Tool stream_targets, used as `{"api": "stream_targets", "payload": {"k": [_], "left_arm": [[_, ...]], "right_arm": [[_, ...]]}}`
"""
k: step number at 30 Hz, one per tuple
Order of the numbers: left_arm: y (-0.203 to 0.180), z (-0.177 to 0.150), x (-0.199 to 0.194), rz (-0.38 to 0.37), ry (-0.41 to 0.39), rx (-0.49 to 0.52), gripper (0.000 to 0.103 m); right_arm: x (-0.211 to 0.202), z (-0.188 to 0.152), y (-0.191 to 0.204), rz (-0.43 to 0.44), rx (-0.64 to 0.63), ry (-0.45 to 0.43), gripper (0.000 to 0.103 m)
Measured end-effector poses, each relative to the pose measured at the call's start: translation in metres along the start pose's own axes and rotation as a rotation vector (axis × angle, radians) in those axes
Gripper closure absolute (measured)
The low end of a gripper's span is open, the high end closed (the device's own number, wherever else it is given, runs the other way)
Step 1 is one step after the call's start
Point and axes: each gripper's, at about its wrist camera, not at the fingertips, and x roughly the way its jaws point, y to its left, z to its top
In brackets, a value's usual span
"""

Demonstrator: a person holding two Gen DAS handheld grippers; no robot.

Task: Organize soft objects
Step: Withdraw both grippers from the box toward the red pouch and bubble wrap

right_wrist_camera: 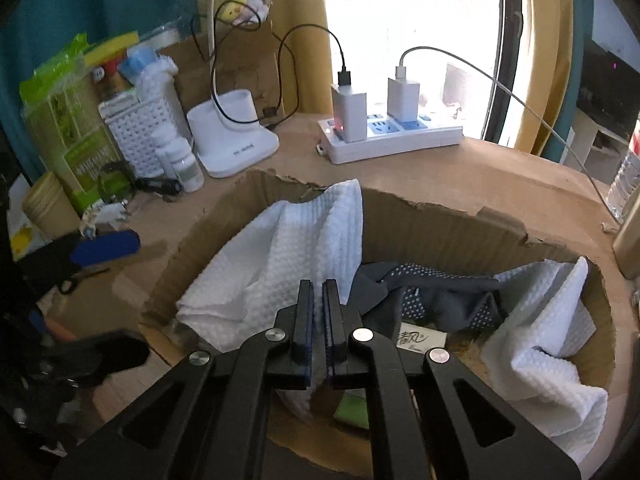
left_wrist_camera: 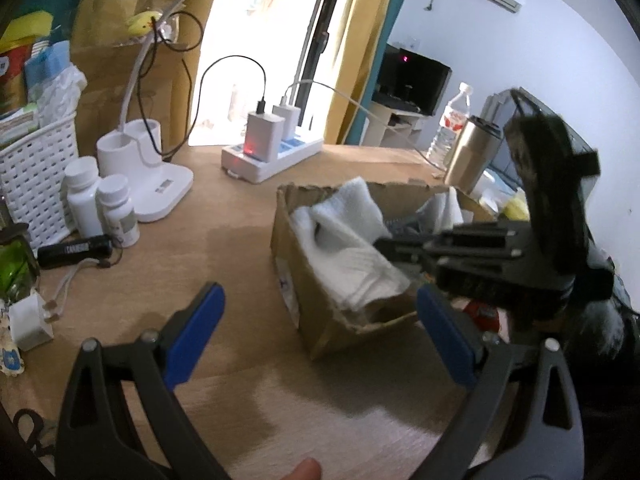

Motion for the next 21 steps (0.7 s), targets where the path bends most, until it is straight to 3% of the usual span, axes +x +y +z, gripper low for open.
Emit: {"api": "stream_targets", "payload": {"k": [3,7,21], "left_arm": [[0.001,0.002,-0.002,0.008,-0.011,-0.009,0.006],[0.004,0.003,-0.006,0.018,-0.023,-0.026,0.006],[-0.01,0.004,-0.028,0.037,-0.078,-0.037,0.006]], "right_arm": [[-0.001,0.0,0.003,0.012,-0.005,-0.007,0.095],[-0.009,0.0,0.003,0.022,0.006,-0.033,0.072],[-0.058,-0.01,0.0,-0.014,0.026,-0.129,0.064]]}}
